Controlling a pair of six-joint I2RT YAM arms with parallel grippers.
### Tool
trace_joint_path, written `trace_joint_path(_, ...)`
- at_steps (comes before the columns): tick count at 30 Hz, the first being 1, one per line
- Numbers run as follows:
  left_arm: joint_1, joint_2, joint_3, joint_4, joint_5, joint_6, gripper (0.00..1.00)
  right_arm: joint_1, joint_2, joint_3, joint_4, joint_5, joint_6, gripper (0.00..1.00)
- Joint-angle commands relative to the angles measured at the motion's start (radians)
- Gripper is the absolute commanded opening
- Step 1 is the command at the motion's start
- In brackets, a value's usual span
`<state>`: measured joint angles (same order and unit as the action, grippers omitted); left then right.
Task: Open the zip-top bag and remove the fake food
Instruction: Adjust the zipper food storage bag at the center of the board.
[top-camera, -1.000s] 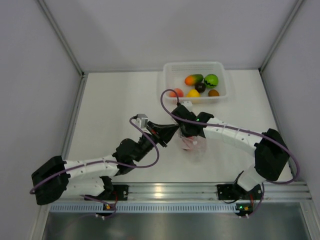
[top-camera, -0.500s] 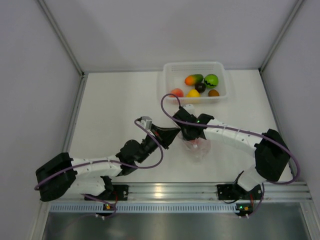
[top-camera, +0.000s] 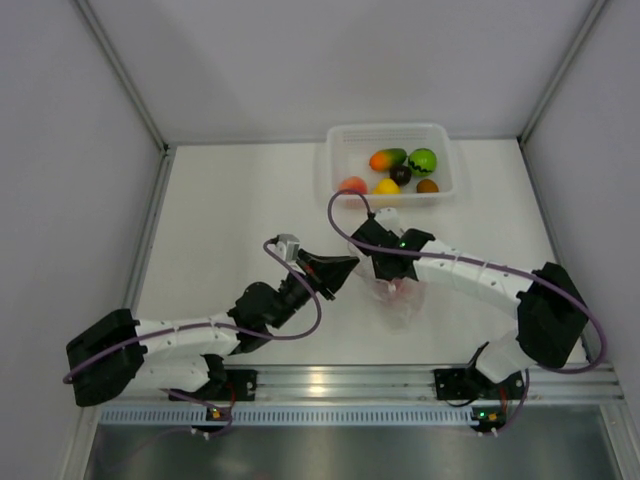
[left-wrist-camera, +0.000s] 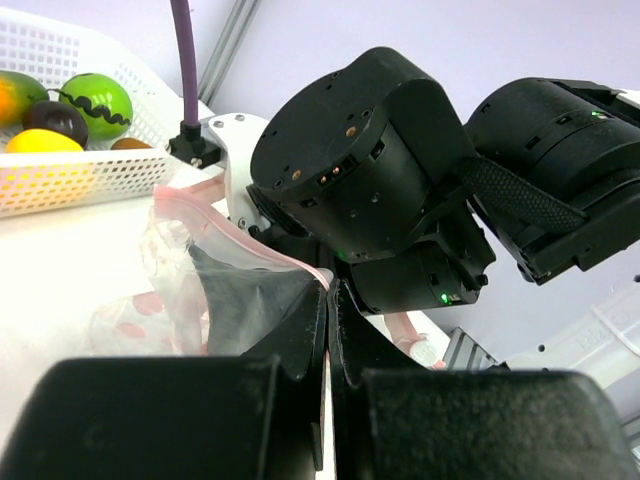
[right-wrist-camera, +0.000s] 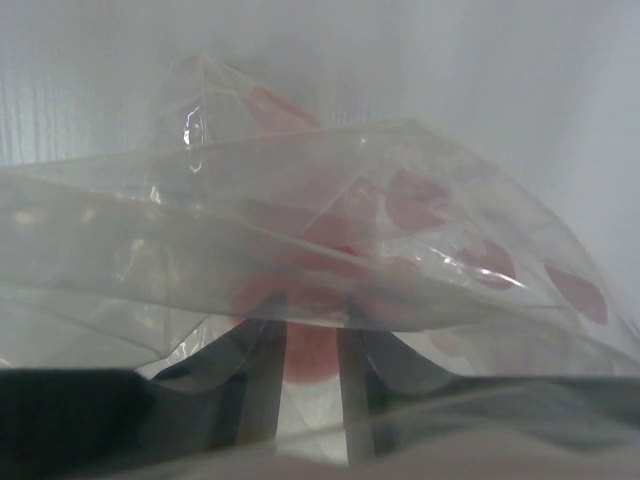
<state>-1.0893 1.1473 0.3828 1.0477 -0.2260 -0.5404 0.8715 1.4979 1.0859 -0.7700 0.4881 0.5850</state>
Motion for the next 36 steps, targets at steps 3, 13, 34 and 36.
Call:
trace_joint_path(3,-0.006,-0.001,-0.009,0.075,-0.01,-0.013,0.0,-0.02,-0.004,-0.007,-0.054,0.043,-0.013,0.29)
trace_joint_path(13,-0.006,0.002,-0.004,0.075,-0.018,-0.004,0.0,-0.02,-0.024,-0.052,-0.049,-0.063,-0.039,0.43)
trace_joint_path(34,-0.024,0.057,0.025,0.074,-0.045,0.011,0.0,-0.022,-0.034,-0.003,-0.181,-0.246,-0.12,0.56)
trace_joint_path(36,-0.026,0.052,0.022,0.075,-0.052,0.019,0.0,-0.022,-0.033,-0.012,-0.198,-0.229,-0.12,0.57)
